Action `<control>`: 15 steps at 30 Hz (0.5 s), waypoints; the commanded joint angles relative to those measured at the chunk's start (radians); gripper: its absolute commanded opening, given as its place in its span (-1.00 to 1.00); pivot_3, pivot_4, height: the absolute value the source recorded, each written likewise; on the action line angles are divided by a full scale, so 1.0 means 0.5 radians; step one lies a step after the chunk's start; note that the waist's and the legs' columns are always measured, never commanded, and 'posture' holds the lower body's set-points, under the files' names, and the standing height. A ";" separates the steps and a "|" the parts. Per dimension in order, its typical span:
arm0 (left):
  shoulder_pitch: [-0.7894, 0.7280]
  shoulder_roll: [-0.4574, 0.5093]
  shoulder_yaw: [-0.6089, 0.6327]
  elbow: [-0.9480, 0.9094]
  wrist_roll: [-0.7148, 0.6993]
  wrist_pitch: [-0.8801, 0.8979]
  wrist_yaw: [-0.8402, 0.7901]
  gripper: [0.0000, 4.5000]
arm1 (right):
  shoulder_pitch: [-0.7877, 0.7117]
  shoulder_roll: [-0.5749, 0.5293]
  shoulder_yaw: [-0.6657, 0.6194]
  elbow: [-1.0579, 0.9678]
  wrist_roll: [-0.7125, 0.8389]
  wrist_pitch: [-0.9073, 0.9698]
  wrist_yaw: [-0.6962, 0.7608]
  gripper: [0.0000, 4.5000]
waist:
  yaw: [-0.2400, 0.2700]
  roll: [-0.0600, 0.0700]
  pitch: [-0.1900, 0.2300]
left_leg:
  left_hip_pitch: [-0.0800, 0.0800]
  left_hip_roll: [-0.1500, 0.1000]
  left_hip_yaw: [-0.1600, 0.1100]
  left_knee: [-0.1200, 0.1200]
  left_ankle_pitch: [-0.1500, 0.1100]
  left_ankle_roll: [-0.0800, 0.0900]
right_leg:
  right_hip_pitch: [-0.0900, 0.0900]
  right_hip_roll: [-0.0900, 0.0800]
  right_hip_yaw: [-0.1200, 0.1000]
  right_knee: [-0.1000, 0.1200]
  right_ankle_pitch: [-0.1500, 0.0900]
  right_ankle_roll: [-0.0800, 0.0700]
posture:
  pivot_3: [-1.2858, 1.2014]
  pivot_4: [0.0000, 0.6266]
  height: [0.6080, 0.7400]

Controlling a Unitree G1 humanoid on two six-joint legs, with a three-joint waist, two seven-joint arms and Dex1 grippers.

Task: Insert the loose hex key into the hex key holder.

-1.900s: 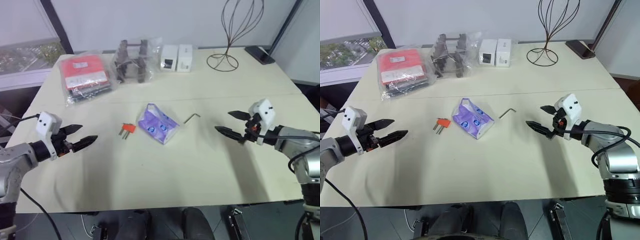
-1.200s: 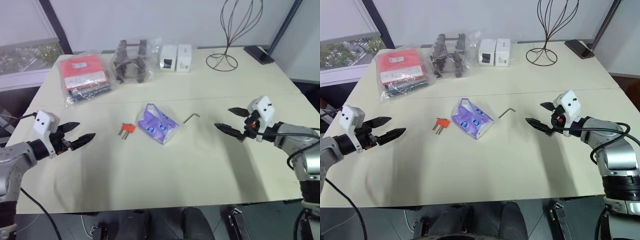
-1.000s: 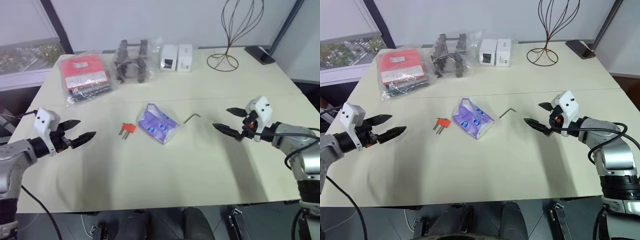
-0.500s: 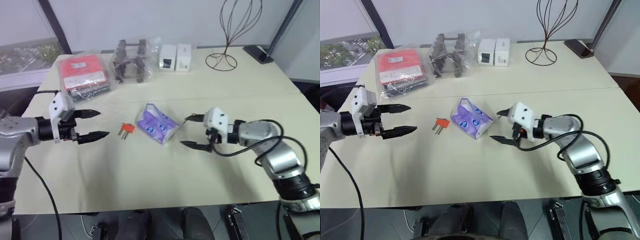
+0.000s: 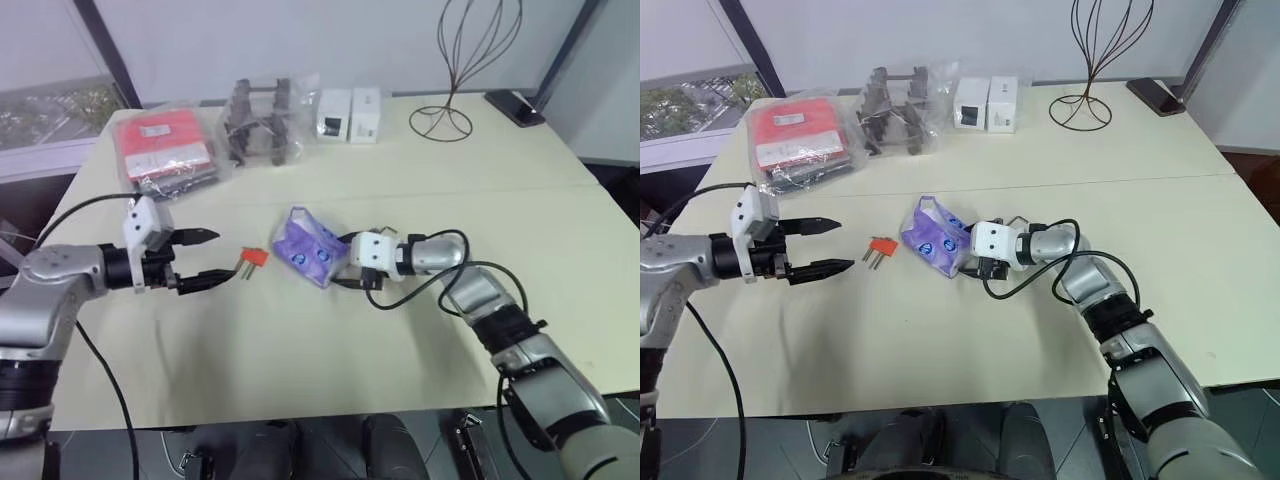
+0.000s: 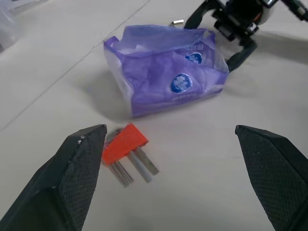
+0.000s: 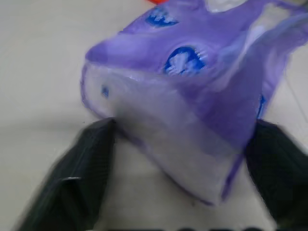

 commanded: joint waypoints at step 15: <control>0.001 -0.032 0.010 -0.035 -0.005 -0.012 0.087 1.00 | -0.050 -0.124 -0.283 -0.221 0.006 -0.101 -0.123 -0.97 | 0.007 0.001 0.001 | 0.000 -0.001 0.000 0.000 0.001 -0.001 | 0.000 0.000 0.000 0.001 0.000 0.000 | 0.03 -0.52 1.00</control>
